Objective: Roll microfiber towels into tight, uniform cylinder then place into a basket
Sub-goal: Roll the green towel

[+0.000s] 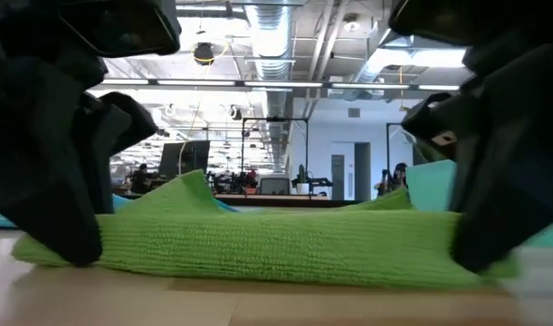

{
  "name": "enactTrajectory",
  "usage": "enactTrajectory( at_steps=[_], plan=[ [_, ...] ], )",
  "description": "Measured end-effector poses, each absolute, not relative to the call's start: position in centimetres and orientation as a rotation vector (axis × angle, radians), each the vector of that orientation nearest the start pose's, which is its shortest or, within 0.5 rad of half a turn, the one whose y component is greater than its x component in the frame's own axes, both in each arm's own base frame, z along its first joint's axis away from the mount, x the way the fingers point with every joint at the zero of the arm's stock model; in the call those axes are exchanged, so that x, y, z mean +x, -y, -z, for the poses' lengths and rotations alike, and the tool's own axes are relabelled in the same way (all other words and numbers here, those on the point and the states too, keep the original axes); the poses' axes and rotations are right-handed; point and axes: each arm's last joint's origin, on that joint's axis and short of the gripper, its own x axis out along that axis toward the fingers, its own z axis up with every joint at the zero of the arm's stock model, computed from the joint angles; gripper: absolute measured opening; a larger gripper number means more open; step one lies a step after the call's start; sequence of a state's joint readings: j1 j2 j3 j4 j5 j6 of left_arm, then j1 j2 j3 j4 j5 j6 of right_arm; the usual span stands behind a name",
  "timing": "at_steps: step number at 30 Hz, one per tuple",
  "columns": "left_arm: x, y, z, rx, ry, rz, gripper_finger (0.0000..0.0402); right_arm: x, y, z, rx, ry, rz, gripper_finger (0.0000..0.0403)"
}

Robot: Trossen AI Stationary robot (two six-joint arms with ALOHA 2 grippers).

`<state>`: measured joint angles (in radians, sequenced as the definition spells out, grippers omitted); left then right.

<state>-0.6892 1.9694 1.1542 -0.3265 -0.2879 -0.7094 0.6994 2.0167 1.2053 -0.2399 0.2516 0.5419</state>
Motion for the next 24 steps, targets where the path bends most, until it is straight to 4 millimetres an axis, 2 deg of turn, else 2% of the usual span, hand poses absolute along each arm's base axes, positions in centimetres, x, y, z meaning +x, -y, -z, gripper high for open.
enactTrajectory(
  at_steps=[4,9,13,18,24],
  plan=[
    [29.2,23.9,-12.4,-0.271,-1.119,0.033,0.0006,30.4,-25.7,-12.5,0.11,-0.995,-0.171,0.0021],
    [29.7,25.0,-12.9,-0.462,-1.166,0.151,0.0014,30.6,-27.2,-13.6,0.269,-1.007,-0.253,0.0013],
    [30.3,25.7,-14.1,-0.523,-1.175,0.203,0.0017,31.0,-27.8,-14.5,0.349,-1.011,-0.313,0.0008],
    [30.7,25.4,-14.5,-0.619,-1.214,0.169,0.0013,31.6,-27.1,-14.5,0.434,-1.041,-0.248,0.0018],
    [31.1,24.9,-14.5,-0.684,-1.248,0.133,0.0012,31.9,-25.7,-14.1,0.501,-1.103,-0.114,0.0006]
  ],
)
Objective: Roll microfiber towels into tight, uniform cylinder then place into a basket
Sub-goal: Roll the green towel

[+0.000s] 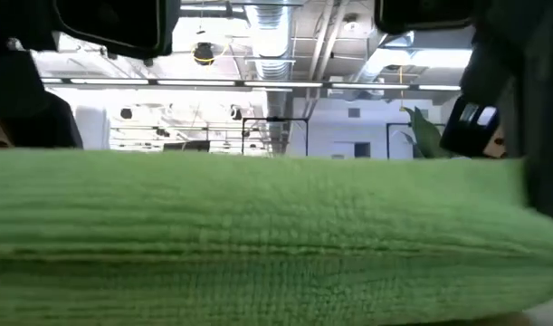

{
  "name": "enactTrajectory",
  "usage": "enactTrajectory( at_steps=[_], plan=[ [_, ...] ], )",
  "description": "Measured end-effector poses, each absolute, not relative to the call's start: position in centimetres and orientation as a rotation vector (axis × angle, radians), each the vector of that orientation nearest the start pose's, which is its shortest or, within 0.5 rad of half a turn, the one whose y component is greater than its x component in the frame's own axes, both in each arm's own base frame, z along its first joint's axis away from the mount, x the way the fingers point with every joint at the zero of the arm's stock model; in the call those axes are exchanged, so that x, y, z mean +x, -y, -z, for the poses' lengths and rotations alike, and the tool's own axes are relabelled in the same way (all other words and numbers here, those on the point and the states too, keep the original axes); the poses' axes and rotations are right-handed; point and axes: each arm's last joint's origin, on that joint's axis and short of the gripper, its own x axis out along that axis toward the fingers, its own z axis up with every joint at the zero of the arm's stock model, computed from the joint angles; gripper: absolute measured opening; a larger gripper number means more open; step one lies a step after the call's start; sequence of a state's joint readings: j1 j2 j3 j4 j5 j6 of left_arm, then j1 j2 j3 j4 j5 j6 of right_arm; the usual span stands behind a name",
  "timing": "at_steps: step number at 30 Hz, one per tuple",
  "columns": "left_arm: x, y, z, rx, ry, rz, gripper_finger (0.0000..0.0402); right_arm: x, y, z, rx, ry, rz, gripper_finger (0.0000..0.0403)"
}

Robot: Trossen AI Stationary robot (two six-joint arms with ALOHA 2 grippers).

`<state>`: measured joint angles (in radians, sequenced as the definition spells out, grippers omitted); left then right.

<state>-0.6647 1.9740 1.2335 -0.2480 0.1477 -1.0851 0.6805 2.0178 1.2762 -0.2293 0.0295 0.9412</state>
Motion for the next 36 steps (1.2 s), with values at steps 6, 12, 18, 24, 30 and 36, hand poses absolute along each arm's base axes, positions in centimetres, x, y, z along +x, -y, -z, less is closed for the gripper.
enactTrajectory(
  at_steps=[6,12,18,24,30,36],
  plan=[
    [31.1,24.8,-14.5,-0.69,-1.252,0.143,0.0012,32.9,-24.4,-14.1,0.564,-1.097,-0.058,0.0016],
    [31.0,25.0,-14.6,-0.666,-1.244,0.157,0.0013,33.9,-23.0,-14.0,0.618,-1.093,0.007,0.0006],
    [30.9,24.9,-14.5,-0.602,-1.248,0.184,0.0013,34.3,-22.4,-14.1,0.685,-1.083,0.052,0.0015],
    [30.6,24.6,-14.3,-0.547,-1.267,0.161,0.0013,34.2,-22.6,-14.1,0.739,-1.12,0.026,0.0005],
    [30.8,24.9,-14.7,-0.589,-1.28,0.237,0.0012,32.8,-25.7,-14.8,0.832,-1.206,-0.194,0.0013],
    [31.4,24.3,-14.8,-0.595,-1.281,0.281,0.001,32.4,-25.6,-14.5,0.803,-1.218,-0.12,0.0005]
  ],
)
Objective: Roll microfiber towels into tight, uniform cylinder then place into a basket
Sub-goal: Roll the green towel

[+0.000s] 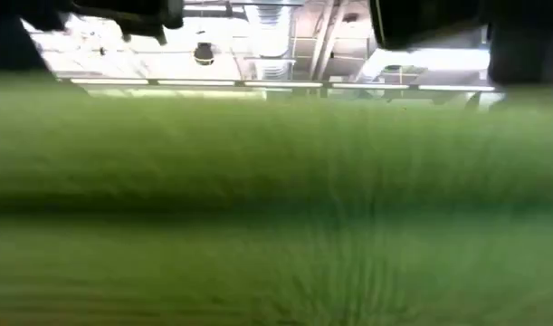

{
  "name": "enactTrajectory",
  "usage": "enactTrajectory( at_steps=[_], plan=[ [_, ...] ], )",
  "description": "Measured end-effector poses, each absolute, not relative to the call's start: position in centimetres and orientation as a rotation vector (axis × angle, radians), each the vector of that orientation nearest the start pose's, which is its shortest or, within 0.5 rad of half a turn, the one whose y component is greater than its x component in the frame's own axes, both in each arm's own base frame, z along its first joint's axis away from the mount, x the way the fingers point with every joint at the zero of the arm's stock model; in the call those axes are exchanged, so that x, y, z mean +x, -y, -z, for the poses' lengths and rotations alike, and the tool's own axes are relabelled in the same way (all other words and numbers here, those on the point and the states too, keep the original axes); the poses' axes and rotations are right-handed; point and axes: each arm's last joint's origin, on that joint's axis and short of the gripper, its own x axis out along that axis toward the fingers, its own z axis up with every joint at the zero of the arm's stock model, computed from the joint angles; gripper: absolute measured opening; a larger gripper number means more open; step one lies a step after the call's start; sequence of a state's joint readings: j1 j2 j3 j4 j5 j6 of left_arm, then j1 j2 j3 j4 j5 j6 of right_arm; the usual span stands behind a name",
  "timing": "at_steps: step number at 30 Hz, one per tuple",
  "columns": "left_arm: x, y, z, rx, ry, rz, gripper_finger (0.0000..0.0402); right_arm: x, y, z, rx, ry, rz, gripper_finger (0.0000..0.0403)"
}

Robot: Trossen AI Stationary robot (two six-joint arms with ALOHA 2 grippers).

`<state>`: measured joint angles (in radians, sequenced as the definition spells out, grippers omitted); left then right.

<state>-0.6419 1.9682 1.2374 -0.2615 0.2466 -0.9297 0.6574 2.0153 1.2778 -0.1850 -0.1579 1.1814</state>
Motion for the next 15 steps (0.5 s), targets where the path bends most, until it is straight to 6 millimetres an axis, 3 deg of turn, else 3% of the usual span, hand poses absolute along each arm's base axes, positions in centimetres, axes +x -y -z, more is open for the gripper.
enactTrajectory(
  at_steps=[5,15],
  plan=[
    [32.0,22.6,-13.9,-0.657,-1.35,0.163,0.001,32.7,-24.7,-12.5,0.806,-1.284,-0.001,0.0009],
    [32.3,22.1,-13.8,-0.708,-1.391,0.178,0.001,33.1,-23.9,-12.2,0.833,-1.314,0.037,0.0008]
  ],
)
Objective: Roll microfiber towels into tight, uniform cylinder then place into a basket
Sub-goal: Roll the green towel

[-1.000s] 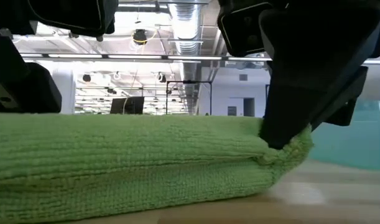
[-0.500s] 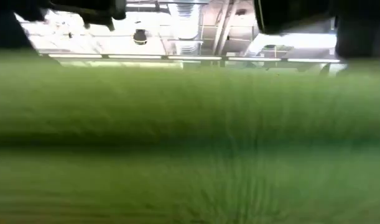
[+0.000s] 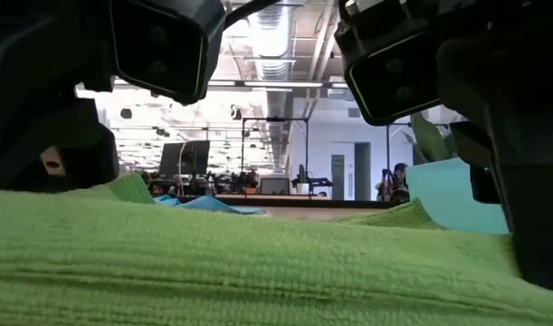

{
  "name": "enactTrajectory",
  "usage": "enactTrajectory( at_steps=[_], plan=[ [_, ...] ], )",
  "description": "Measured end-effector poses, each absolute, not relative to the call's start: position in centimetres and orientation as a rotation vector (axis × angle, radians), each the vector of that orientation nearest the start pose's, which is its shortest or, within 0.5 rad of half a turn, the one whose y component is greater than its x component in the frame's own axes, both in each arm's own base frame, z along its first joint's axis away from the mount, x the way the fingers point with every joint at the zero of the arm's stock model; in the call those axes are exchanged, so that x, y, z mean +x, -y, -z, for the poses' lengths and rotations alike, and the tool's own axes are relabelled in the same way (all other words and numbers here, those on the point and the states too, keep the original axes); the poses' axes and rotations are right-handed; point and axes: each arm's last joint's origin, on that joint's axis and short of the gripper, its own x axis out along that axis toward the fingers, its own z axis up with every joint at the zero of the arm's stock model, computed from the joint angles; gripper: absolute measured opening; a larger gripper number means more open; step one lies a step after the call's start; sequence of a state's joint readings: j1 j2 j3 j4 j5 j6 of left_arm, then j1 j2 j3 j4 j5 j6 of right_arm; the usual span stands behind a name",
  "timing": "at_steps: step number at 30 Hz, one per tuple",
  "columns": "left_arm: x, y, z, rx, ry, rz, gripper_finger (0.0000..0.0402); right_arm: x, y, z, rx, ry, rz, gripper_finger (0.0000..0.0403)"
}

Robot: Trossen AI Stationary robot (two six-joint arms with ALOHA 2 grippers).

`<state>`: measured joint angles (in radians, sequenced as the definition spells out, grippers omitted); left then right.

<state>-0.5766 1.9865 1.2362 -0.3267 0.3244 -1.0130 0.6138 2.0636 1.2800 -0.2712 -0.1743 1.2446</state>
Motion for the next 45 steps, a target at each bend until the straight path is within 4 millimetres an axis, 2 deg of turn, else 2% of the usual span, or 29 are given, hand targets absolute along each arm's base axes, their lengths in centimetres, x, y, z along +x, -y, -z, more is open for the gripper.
enactTrajectory(
  at_steps=[8,19,29,35,39,42,45],
  plan=[
    [32.3,22.1,-13.7,-0.681,-1.375,0.155,0.0015,33.1,-23.8,-12.2,0.834,-1.292,0.082,0.0009],
    [31.5,21.9,-13.4,-0.575,-1.44,0.188,0.0096,33.0,-23.7,-12.1,0.836,-1.287,0.105,0.0009],
    [30.0,23.1,-14.2,-0.513,-1.435,0.185,0.0102,33.0,-23.6,-12.0,0.83,-1.288,0.114,0.001],
    [27.7,25.2,-17.4,-0.455,-1.267,0.151,0.0103,33.0,-23.6,-12.0,0.829,-1.287,0.115,0.001],
    [26.9,27.4,-19.0,-0.32,-1.019,0.221,0.0103,33.0,-23.6,-12.0,0.829,-1.286,0.116,0.001],
    [27.1,28.5,-18.9,-0.207,-0.871,0.267,0.0103,33.0,-23.6,-12.0,0.828,-1.285,0.117,0.001],
    [28.0,28.3,-17.8,-0.139,-0.851,0.257,0.0103,33.0,-23.6,-12.0,0.828,-1.284,0.118,0.001]
  ],
)
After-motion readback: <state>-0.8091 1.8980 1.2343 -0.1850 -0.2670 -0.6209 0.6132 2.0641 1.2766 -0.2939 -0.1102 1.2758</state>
